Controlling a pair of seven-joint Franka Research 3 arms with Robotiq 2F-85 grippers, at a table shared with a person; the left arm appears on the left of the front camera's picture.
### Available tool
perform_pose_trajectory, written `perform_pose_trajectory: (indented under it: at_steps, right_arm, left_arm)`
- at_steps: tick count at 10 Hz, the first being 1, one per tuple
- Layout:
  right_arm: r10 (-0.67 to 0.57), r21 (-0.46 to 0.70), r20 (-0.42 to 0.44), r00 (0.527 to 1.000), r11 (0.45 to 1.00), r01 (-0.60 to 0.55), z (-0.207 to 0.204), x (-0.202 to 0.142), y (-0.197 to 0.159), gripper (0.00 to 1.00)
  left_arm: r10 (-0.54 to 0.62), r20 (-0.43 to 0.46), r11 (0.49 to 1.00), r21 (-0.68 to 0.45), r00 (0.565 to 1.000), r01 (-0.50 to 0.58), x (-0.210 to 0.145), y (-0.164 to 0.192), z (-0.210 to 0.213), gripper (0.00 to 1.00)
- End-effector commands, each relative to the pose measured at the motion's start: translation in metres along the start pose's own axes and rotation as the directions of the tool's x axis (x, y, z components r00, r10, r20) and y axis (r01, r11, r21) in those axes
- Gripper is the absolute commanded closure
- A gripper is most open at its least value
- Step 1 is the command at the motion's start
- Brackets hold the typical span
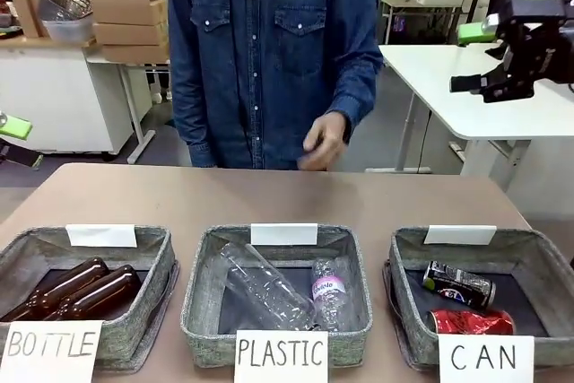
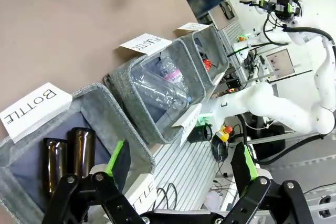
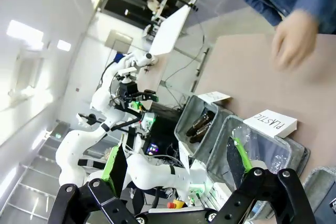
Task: Sort the can waste into the basket.
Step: Pick up the can waste from the table and place it in the right Fabric basket.
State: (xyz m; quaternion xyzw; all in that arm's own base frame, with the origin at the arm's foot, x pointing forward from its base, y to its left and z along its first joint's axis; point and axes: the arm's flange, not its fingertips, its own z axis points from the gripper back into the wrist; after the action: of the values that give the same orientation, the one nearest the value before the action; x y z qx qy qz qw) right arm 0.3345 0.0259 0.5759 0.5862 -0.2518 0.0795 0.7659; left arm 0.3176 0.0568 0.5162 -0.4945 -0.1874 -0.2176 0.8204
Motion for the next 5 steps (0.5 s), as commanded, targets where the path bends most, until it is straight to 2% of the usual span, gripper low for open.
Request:
perform_pose_trajectory:
  at_steps: [1, 5]
  right_arm:
    - [-0.004, 0.007, -0.002, 1.000, 1.000, 0.004, -0.0002, -0.0019, 0.0002, 0.00]
    - [-0.004, 0.007, -0.002, 1.000, 1.000, 0.004, -0.0002, -0.0019, 0.0002, 0.00]
  left_arm:
    - [0.002, 0.009, 1.000, -0.010, 1.000, -0.002, -0.0008, -0.0020, -0.0016, 0.00]
    - [0.002, 0.009, 1.000, -0.010, 1.000, -0.002, -0.0008, -0.0020, -0.0016, 0.00]
